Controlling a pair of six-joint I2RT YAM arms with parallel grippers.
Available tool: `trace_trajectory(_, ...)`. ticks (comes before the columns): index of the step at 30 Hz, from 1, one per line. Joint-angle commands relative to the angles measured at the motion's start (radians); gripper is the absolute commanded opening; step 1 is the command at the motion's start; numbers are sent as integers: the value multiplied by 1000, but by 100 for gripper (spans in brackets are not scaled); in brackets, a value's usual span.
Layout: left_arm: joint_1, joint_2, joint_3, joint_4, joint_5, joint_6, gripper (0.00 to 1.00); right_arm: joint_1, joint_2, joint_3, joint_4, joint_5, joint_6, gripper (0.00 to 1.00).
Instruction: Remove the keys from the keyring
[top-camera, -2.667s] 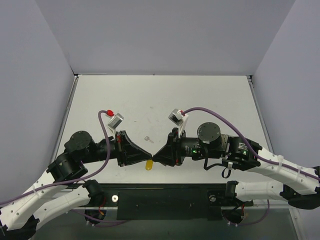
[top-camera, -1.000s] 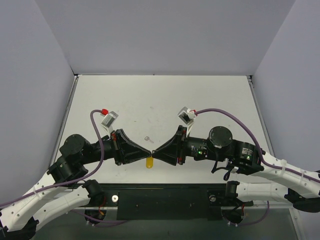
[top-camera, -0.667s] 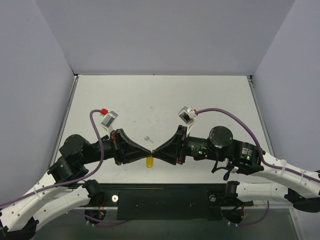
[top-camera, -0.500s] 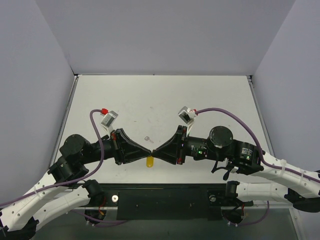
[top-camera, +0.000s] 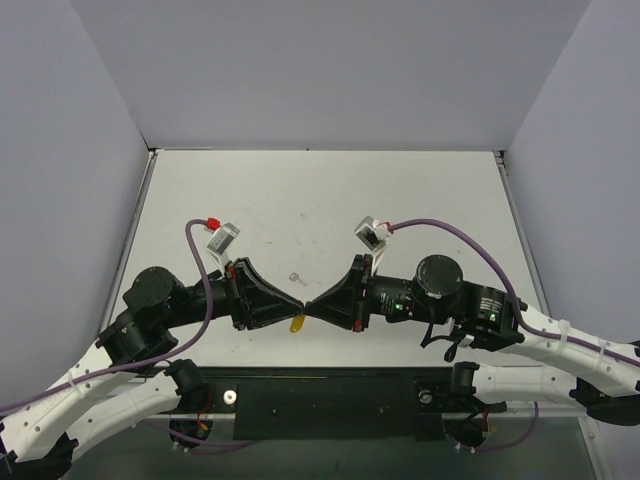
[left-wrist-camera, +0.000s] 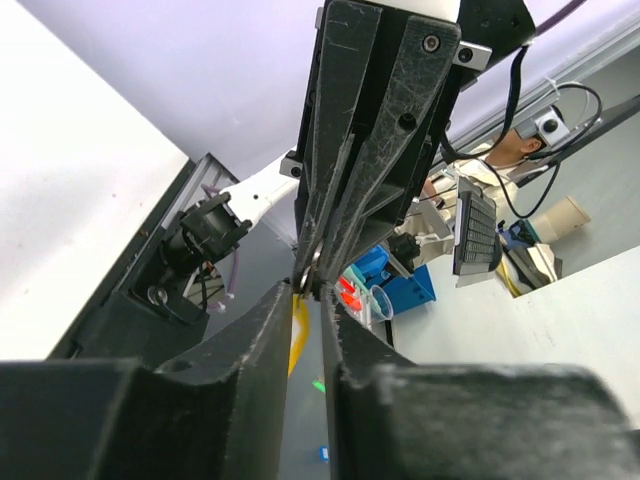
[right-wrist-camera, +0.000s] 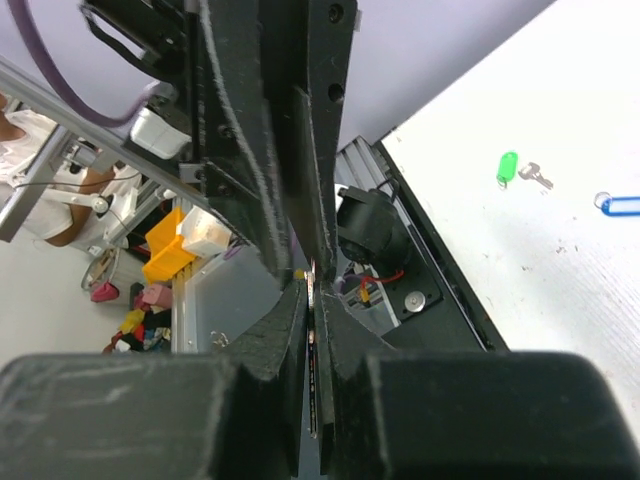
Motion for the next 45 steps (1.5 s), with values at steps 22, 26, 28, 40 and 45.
trace_trajectory(22,-5,-88,-162,303,-105,-122,47,1,-109,-142,230,110,73,0)
trace_trajectory(26,-5,-76,-180,379,-112,-135,45,1,-103,-134,226,107,73,0)
trace_trajectory(28,-5,-68,-179,400,-110,-136,44,1,-100,-130,220,107,68,0)
trace_trajectory(40,-6,-44,-194,456,-93,-145,36,1,-100,-131,230,102,68,0)
trace_trajectory(45,-18,-33,-200,460,-99,-145,35,1,-98,-125,226,98,67,0)
